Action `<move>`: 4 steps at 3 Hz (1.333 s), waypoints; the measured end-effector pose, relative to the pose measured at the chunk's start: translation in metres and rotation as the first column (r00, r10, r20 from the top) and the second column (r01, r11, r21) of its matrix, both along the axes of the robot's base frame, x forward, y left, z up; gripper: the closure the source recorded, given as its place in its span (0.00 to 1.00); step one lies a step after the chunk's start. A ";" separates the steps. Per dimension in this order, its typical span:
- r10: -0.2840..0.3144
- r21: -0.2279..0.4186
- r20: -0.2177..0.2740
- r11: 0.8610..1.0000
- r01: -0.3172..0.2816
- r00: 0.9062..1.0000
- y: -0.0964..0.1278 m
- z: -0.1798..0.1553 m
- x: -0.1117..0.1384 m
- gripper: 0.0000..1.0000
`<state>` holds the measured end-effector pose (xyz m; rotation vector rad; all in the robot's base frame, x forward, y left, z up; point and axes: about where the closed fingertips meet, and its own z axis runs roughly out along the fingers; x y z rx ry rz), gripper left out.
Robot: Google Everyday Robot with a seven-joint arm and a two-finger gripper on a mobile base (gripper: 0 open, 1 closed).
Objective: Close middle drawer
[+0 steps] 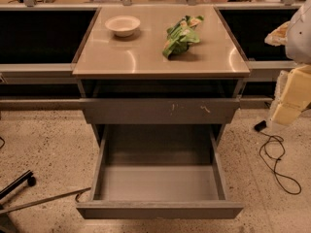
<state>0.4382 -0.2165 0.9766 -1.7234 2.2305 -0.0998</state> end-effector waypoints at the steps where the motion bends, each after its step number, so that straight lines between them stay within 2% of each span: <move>1: -0.005 0.012 0.006 1.000 0.005 1.000 0.001 -0.005 -0.001 0.00; 2: -0.017 0.067 -0.004 0.998 0.018 1.000 0.003 -0.038 -0.010 0.00; 3: -0.002 0.166 -0.021 0.986 0.006 1.000 0.017 -0.107 -0.026 0.00; 4: 0.044 0.259 -0.071 0.966 -0.025 0.997 0.047 -0.187 -0.042 0.00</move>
Offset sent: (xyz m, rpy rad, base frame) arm -0.0374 0.0104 -0.1501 0.2499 0.0498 -0.0579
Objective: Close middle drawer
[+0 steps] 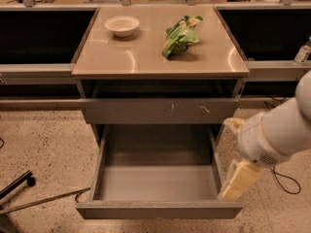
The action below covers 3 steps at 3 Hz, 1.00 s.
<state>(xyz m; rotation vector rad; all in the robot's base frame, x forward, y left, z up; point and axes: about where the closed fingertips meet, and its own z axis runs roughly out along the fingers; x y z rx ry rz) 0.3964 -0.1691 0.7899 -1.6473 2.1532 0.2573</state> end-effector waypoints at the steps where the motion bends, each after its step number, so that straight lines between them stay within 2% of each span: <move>1: 0.068 0.053 -0.099 0.997 -0.063 0.993 0.041 -0.085 -0.030 0.00; 2: 0.069 0.042 -0.133 0.997 -0.064 0.989 0.039 -0.101 -0.046 0.00; 3: 0.069 0.043 -0.133 0.997 -0.064 0.989 0.039 -0.101 -0.046 0.00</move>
Offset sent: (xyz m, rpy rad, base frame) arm -0.0205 0.0325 -0.0642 0.0410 0.0715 0.0506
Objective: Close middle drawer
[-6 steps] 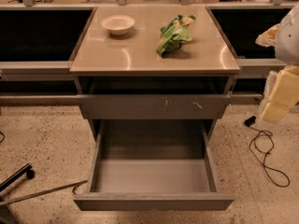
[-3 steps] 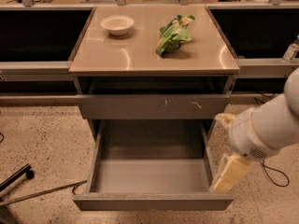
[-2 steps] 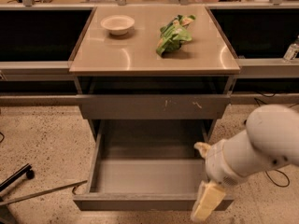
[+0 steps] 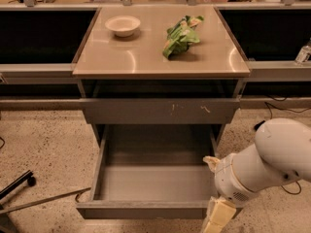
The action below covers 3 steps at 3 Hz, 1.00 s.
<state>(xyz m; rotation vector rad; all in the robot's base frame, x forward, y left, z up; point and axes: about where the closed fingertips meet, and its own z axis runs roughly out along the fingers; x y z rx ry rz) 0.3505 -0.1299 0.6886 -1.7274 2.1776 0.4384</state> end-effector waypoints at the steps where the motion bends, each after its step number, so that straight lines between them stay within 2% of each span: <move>1: -0.003 0.015 -0.020 1.000 0.003 1.000 -0.002 -0.019 0.000 0.00; 2: -0.005 0.023 -0.080 1.000 0.007 0.997 0.002 -0.082 -0.004 0.00; 3: 0.027 0.032 -0.110 0.999 -0.023 0.994 0.015 -0.143 -0.009 0.00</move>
Offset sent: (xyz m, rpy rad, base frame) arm -0.0035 0.0046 -0.1785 0.0495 0.1596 -0.0332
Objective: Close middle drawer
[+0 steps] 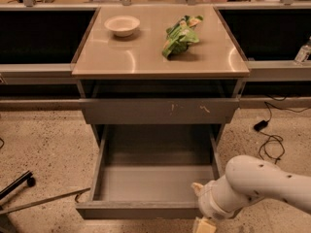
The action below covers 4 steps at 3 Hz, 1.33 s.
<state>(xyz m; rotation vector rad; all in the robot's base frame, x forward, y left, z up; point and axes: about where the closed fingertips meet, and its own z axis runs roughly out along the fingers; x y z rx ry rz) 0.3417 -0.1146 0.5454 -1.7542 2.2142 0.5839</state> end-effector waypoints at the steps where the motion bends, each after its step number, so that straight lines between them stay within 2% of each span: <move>1: 0.032 0.027 -0.031 0.999 -0.031 0.999 0.014 -0.048 -0.009 0.00; 2: 0.073 0.059 -0.073 0.996 -0.068 0.995 0.023 -0.081 -0.028 0.00; 4: 0.053 0.071 -0.086 0.996 -0.047 0.995 0.020 -0.092 -0.037 0.00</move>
Offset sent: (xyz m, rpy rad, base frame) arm -0.0316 0.0253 -0.1223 0.0713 0.1076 0.0621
